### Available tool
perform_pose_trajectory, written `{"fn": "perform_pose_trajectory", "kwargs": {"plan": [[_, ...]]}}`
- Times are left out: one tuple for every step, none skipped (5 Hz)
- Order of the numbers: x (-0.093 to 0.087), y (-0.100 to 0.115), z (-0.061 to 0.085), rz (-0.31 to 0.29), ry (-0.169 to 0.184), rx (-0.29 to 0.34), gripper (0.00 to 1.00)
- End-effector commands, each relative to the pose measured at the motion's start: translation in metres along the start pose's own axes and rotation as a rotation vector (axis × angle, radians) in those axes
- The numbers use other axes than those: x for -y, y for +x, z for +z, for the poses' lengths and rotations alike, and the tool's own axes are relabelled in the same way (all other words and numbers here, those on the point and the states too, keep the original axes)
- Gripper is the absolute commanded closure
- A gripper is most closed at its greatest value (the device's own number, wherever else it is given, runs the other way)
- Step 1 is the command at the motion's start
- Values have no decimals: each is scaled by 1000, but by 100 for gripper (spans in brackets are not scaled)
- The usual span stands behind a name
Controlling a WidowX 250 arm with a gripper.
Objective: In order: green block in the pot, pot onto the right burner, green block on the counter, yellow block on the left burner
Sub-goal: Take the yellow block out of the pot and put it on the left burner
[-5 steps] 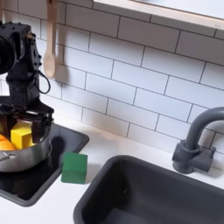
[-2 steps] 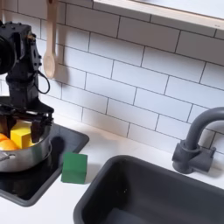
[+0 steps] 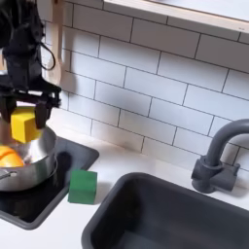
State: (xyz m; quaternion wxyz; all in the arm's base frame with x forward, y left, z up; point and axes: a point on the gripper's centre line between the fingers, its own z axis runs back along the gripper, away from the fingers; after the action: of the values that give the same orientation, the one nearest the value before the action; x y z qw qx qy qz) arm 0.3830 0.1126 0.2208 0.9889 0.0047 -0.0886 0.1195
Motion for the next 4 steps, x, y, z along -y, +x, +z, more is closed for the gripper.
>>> {"fn": "perform_pose_trajectory", "kwargs": {"plan": [[-28,1,25,119,94,41,100],[-34,3,34,146,130,70,100],[-45,4,30,205,173,81,100],[-58,4,24,242,197,91,100]]}}
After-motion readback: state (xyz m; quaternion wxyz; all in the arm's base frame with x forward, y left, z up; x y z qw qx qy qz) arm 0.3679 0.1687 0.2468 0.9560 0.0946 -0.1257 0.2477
